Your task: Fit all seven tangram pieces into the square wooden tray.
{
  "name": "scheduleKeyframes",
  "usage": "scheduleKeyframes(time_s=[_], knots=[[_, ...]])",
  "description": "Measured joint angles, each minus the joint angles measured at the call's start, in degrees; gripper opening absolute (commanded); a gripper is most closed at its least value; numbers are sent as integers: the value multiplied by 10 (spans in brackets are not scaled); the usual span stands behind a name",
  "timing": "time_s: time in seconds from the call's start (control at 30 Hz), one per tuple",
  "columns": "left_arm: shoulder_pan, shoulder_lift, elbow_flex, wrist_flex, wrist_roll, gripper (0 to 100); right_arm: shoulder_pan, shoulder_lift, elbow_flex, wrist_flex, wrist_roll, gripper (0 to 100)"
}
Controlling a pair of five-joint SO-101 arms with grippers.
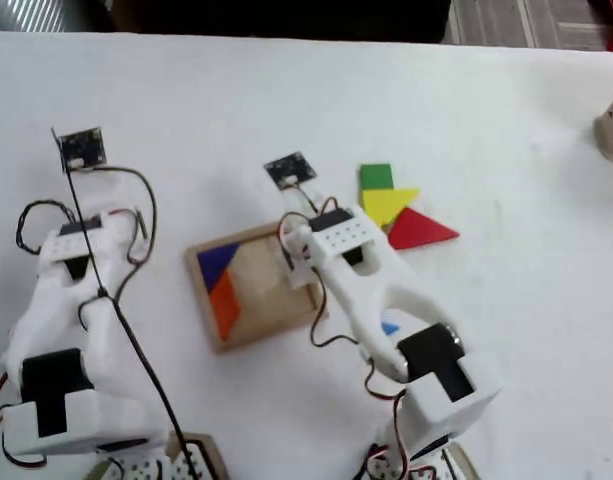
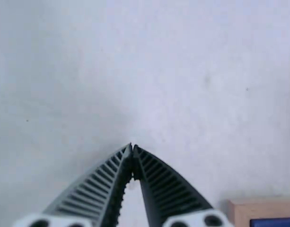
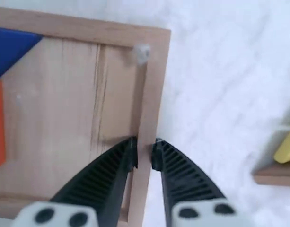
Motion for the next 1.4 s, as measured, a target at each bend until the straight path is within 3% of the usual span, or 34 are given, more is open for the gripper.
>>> scheduleKeyframes(time_s=[0.47, 0.7, 0.8, 1.0, 1.2, 1.4], knots=[[0, 0, 0, 0, 0, 24, 88, -34, 0, 145, -63, 19], [0, 1, 0, 0, 0, 24, 91, -76, 0, 211, -63, 228], [0, 1, 0, 0, 0, 24, 91, -89, 0, 220, -60, 255], [0, 1, 0, 0, 0, 24, 96, -101, 0, 234, -36, 249], [0, 1, 0, 0, 0, 24, 133, -142, 0, 266, -10, 101], [0, 1, 0, 0, 0, 24, 180, -197, 70, 242, 52, 37]])
